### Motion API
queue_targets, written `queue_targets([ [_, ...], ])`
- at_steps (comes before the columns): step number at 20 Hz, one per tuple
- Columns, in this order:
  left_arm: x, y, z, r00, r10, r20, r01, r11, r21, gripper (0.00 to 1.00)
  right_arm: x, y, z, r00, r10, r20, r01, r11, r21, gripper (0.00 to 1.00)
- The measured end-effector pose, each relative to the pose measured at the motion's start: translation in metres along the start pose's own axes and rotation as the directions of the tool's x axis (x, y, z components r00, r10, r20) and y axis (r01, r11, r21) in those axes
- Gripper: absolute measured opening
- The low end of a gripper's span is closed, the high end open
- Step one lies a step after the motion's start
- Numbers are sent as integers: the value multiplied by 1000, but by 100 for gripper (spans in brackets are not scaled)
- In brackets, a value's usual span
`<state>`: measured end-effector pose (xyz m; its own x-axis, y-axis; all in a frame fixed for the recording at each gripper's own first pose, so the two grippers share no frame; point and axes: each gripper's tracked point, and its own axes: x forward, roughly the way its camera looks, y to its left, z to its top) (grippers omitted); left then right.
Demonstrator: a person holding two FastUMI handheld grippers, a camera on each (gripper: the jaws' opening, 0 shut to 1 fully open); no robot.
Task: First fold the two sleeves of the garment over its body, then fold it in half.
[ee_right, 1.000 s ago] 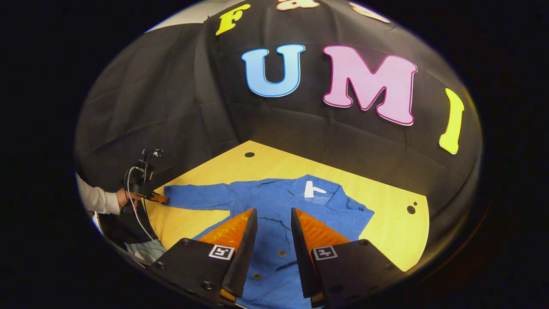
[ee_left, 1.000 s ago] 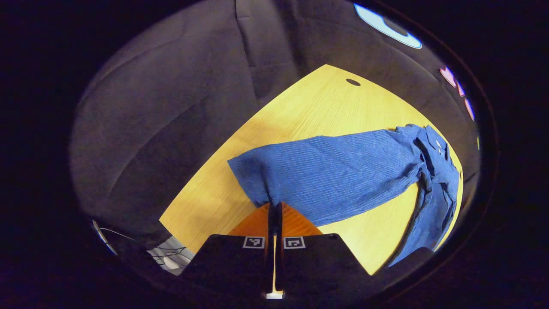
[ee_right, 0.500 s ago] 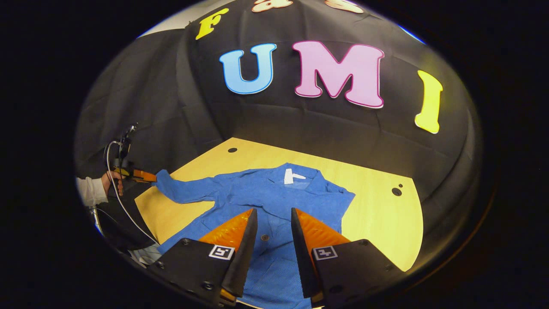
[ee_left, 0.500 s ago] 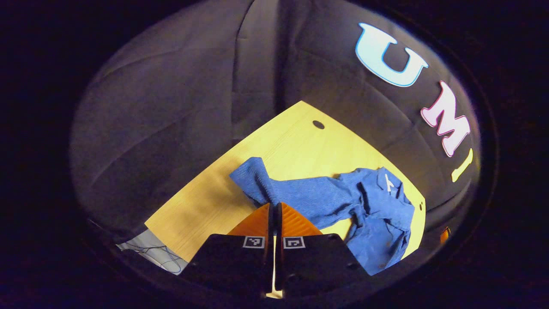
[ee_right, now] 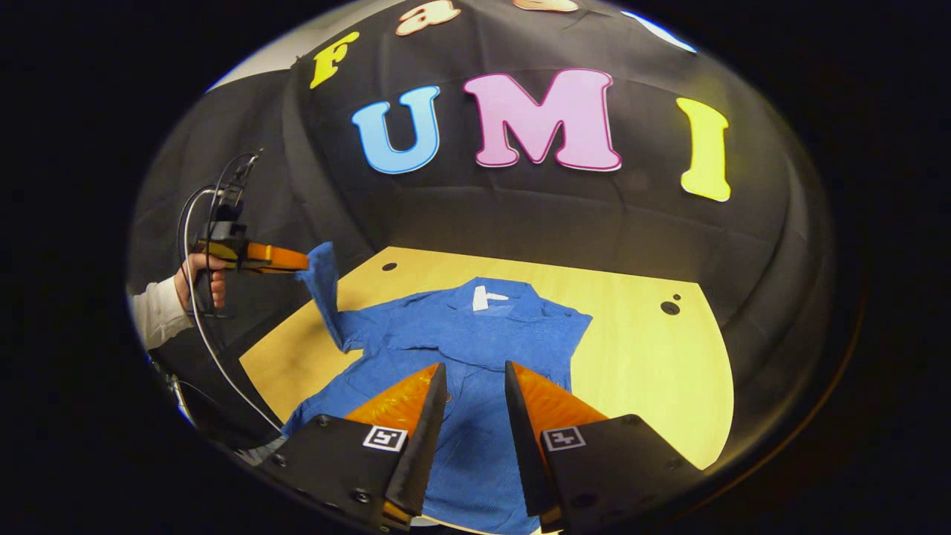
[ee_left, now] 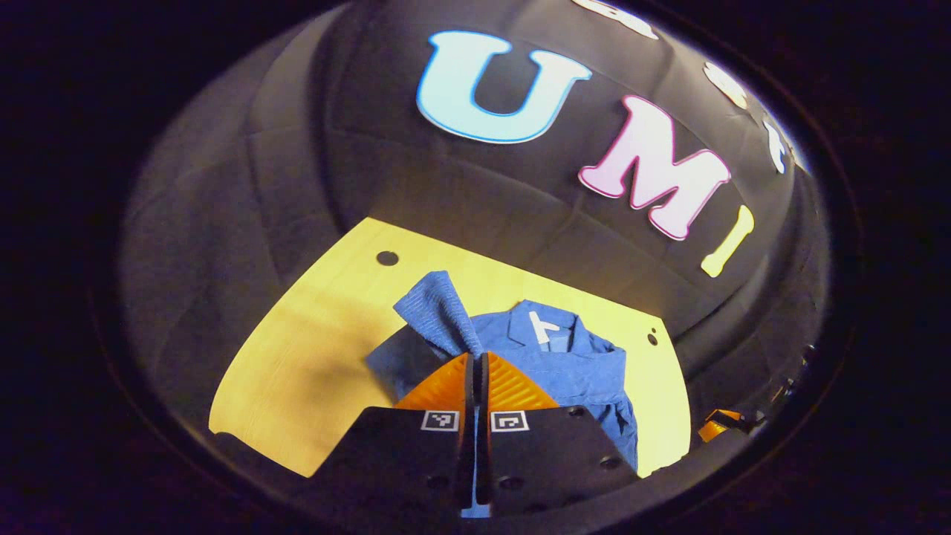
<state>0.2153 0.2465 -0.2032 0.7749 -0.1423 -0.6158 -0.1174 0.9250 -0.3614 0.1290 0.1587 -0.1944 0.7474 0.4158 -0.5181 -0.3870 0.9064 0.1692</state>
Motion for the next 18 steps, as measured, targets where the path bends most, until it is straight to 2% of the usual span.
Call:
queue_targets([
  [4,47,-107,0,990,-130,-59,135,985,103,0,-23,-32,-13,999,-47,2,47,999,25,53],
  [6,78,-152,-20,972,-195,-127,209,972,109,0,-29,-48,-23,997,-76,-11,76,997,31,52],
  [9,124,-203,-60,940,-240,-244,276,953,126,0,-36,-65,-33,995,-102,-22,103,993,59,52],
  [11,158,-222,-82,930,-229,-289,287,941,179,0,-38,-76,-41,992,-120,-36,122,989,83,52],
  [13,183,-237,-100,914,-221,-341,294,939,177,0,-42,-87,-51,989,-137,-54,142,984,104,52],
  [18,232,-236,-129,902,-133,-410,228,955,191,0,-46,-102,-78,979,-167,-120,183,974,135,52],
])
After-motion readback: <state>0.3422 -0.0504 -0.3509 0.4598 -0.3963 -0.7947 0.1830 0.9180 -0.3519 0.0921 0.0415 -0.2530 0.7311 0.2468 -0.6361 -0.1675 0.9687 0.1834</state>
